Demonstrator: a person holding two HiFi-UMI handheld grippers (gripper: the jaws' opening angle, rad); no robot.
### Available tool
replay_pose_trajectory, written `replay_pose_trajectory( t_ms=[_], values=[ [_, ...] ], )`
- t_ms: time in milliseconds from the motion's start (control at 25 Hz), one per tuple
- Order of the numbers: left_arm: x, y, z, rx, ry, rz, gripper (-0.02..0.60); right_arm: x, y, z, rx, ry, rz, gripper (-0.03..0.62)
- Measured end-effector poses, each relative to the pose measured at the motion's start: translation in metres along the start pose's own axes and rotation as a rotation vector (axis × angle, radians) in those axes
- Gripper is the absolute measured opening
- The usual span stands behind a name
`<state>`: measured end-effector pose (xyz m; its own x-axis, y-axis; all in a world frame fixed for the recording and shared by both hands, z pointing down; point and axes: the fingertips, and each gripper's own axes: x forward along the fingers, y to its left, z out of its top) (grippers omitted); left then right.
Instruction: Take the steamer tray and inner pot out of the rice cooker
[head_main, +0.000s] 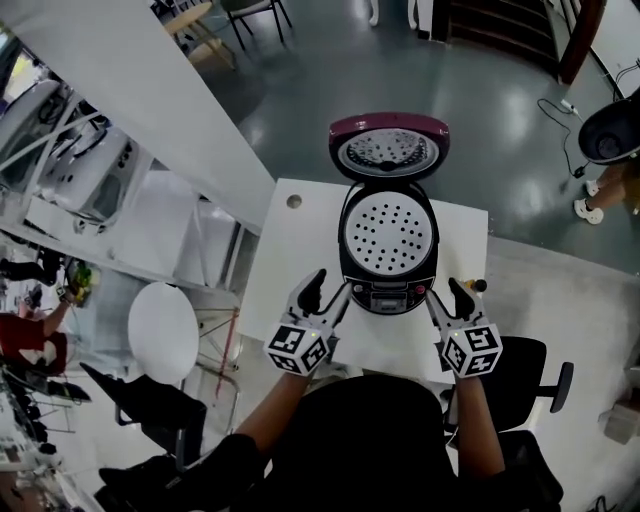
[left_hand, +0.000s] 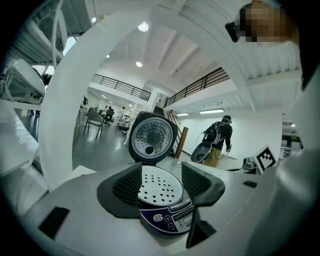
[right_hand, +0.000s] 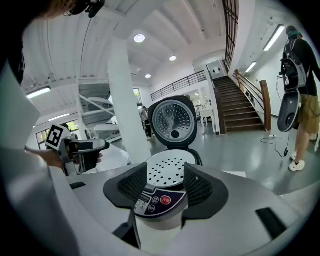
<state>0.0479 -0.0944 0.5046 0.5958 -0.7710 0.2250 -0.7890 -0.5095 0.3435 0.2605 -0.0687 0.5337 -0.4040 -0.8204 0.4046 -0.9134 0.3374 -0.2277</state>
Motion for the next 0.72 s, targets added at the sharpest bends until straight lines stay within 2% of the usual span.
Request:
replay_pose_trajectory(
  t_ms=[440, 720],
  values=[
    [0.044, 0.011, -0.008, -0.013, 0.048, 0.084, 0.230, 0.044, -0.030, 0.013, -0.028, 0.032, 0.081, 0.198],
    [0.071, 0.032, -0.019, -0.028, 0.100, 0.051, 0.230, 0.072, -0.041, 0.014, -0.024, 0.074, 0.028, 0.198]
  ],
)
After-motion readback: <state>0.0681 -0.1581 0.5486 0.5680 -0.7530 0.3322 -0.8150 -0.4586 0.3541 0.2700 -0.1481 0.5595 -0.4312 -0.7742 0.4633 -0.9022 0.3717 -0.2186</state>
